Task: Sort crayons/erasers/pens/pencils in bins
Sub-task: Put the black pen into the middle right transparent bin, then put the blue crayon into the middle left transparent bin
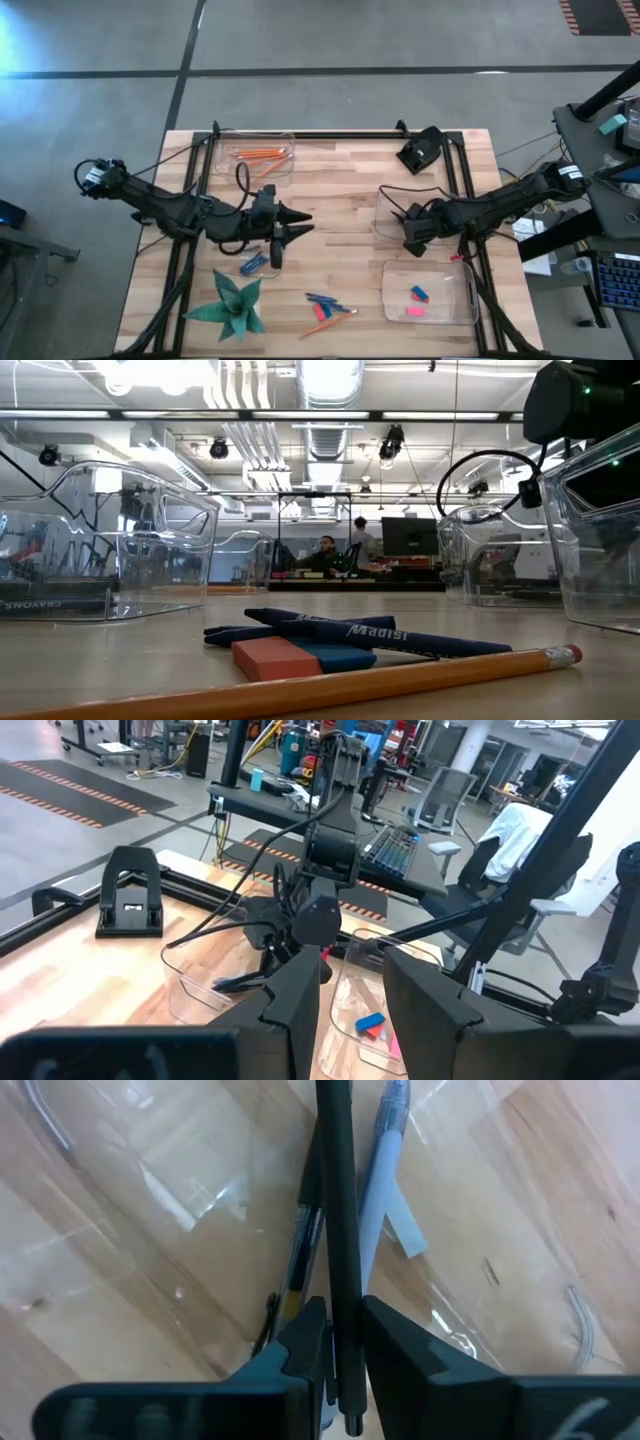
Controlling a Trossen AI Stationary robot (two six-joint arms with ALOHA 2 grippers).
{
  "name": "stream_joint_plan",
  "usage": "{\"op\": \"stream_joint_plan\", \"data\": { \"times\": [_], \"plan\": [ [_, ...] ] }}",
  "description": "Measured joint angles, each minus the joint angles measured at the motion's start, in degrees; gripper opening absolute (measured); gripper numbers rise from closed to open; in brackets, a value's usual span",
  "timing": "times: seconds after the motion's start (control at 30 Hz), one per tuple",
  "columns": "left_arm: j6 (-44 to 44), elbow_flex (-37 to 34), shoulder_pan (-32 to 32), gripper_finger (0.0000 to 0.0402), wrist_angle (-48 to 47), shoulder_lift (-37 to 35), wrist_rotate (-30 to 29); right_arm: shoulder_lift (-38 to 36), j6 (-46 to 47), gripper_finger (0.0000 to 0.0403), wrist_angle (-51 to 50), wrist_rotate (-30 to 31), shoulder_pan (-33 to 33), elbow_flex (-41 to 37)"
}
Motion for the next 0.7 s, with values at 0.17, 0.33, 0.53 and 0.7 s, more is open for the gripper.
{"op": "stream_joint_plan", "data": {
  "times": [0.17, 0.33, 0.53, 0.7],
  "plan": [
    [0.0, 0.0, 0.1, 0.0099, 0.0, 0.0, 0.0, 0.0, 1.8, 0.0070, 0.0, 0.0, 0.0, -0.2],
    [0.0, 0.0, 0.1, 0.0099, 0.0, 0.0, 0.0, 0.0, 2.4, 0.0111, 0.0, 0.0, 0.0, -0.2],
    [0.0, -0.1, 0.1, 0.0099, 0.0, 0.0, 0.0, 0.0, 2.9, 0.0156, -6.6, 0.9, 0.0, 2.9],
    [0.0, -0.1, 0.1, 0.0099, 0.0, 0.0, 0.0, 0.0, 4.5, 0.0164, -13.7, 4.3, 0.0, 10.2]
  ]
}}
